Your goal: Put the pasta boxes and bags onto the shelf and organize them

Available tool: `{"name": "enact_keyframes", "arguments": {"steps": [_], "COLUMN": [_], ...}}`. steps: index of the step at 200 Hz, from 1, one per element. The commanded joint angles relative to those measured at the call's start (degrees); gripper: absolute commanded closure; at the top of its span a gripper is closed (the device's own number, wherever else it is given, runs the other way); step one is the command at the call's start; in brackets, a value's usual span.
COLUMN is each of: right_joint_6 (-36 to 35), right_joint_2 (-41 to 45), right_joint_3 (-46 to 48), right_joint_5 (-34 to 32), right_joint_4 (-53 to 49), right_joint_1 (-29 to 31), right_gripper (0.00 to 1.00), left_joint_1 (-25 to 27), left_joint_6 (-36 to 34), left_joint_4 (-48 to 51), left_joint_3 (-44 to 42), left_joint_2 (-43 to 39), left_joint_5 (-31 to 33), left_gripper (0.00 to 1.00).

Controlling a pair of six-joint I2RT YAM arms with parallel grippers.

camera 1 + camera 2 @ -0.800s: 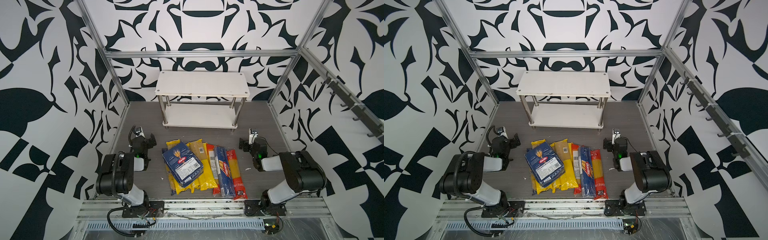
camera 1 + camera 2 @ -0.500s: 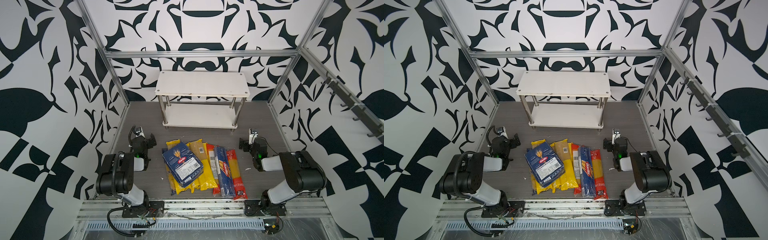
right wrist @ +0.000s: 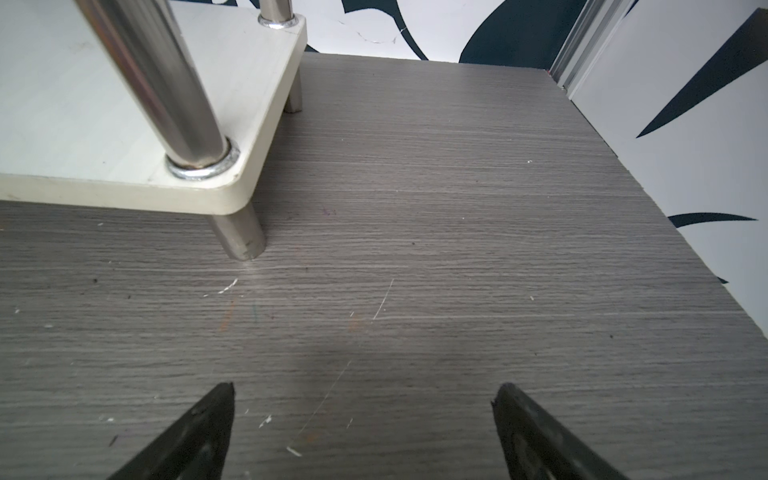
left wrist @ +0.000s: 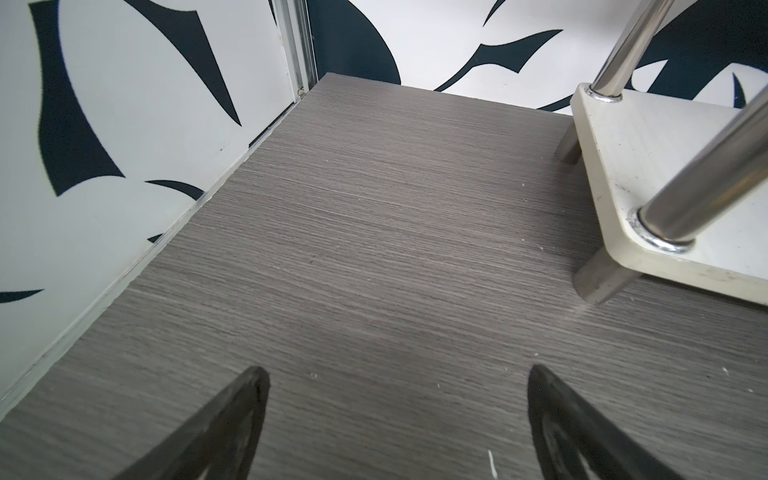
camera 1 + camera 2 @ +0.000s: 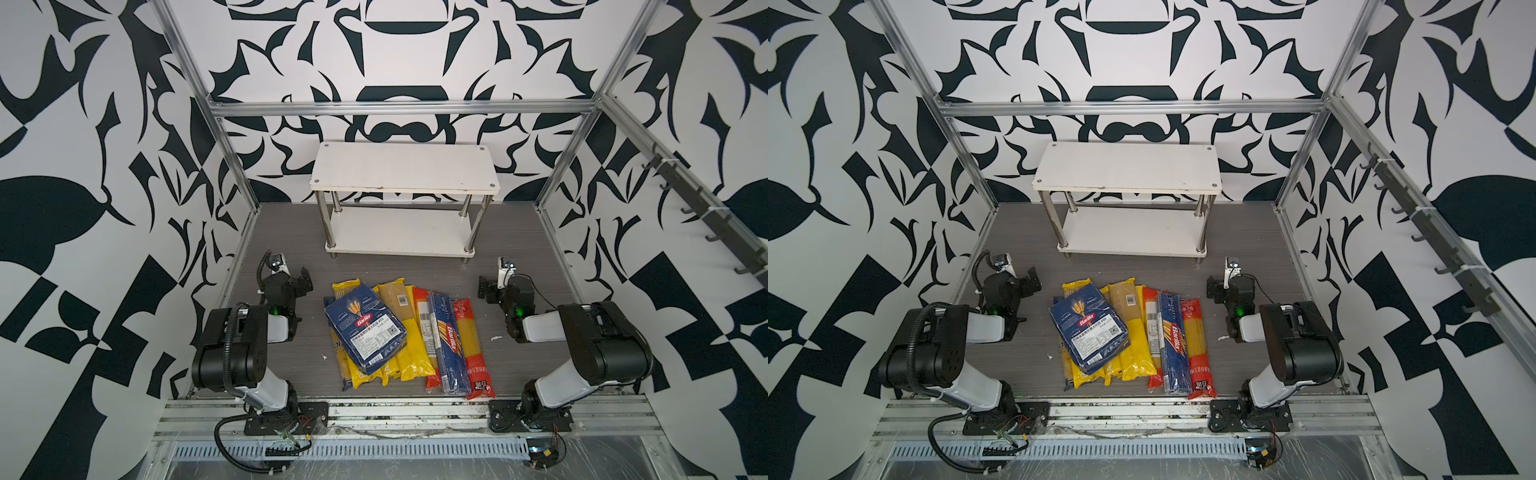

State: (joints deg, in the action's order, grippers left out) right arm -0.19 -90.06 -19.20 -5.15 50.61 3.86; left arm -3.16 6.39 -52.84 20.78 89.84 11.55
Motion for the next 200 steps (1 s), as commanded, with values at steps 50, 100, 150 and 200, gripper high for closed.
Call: {"name": "enact_keyframes", "arguments": {"steps": [50,100,150,200], "right_joint_6": [0.23,0.91,-1.69,17.94], "right_joint_2": [1.20,3.50,10.79,16.39], "right_joint_3": [-1.21,-1.35,-5.73,-29.33], "right_joint_5": [-0.26,-10.32,-36.35,-40.85], "right_joint_4": [1.24,-0.29,-11.25,-60.29], "right_joint_1": [0.00,2.56,12.96,19.70], "right_gripper": [0.00,0.00,0.00,0.00], "left_joint_1": [-0.28,-0.30,0.52,3.82], "left_joint_6": [0.31,0.51,2.69,11.50], "left_joint_4": [-1.14,7.23,16.52,39.77], "left_joint_3": [0.32,2.73,4.33,12.74], "left_joint_2": [-0.38,-5.32,-14.75,-26.27], "left_joint_5": [-0.65,-0.01,4.48,1.97], "left_gripper": [0.01,0.01,0.01,0.00]}}
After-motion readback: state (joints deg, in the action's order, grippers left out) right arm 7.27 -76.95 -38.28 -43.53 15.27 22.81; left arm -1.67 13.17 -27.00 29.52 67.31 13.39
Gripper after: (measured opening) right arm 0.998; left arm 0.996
